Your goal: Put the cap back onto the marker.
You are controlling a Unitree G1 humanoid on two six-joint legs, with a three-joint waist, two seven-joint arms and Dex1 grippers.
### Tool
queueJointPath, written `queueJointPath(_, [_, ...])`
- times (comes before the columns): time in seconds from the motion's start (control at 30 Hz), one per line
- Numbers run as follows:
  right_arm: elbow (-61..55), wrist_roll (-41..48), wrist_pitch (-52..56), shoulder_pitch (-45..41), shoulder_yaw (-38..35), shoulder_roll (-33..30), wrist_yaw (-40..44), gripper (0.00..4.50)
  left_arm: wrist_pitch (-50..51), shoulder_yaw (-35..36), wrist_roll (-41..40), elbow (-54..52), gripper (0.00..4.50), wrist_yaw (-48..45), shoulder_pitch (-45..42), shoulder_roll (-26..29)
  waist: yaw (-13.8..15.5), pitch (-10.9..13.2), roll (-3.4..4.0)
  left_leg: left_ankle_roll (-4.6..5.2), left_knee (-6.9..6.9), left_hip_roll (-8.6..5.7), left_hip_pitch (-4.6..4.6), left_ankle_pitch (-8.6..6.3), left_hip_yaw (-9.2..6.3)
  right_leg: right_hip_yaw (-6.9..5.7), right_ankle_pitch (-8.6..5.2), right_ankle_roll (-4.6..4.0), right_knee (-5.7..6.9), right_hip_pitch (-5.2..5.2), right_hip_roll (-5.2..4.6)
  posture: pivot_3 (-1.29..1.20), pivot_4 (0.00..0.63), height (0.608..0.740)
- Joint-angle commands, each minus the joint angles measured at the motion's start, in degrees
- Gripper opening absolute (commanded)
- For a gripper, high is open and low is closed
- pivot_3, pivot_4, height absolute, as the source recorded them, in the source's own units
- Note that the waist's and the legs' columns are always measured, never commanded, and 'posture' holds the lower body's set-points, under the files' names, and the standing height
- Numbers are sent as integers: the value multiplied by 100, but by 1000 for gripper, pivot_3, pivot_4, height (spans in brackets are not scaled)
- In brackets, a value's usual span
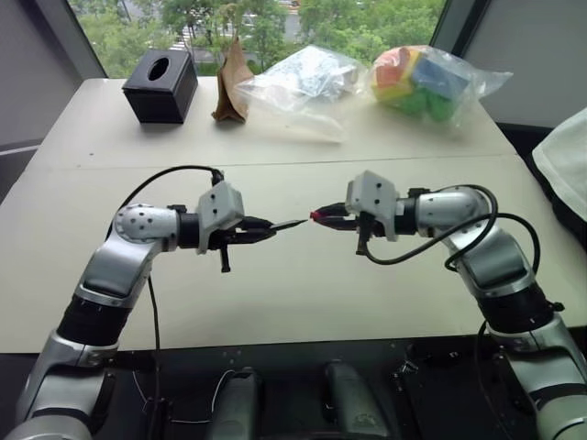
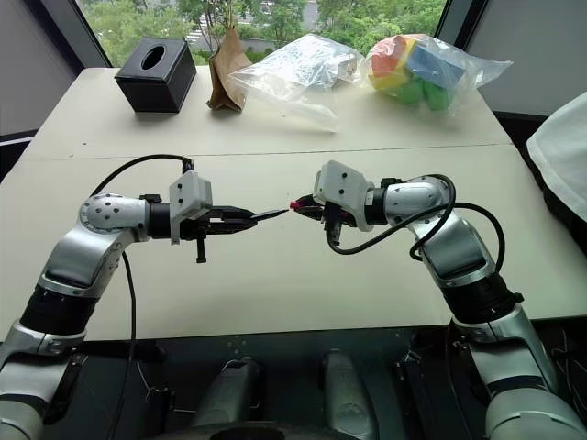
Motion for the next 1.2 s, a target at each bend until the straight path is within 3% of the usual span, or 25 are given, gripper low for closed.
queueJointPath(0.03, [-70,-8,-115,-96,-54,-62,49,11,-58,83,-27,-198,0,27,-44,36,0,0,0,0,0,0,0,0,0,0,0,0,0,0,0,0,150,740])
queueJointPath(1.2, [-470,224,225,-114,125,-31,464,11,-308,-159,105,-198,0,-139,-182,-132,1,0,0,0,5,0,0,0,0,0,0,0,6,0,0,0,150,740])
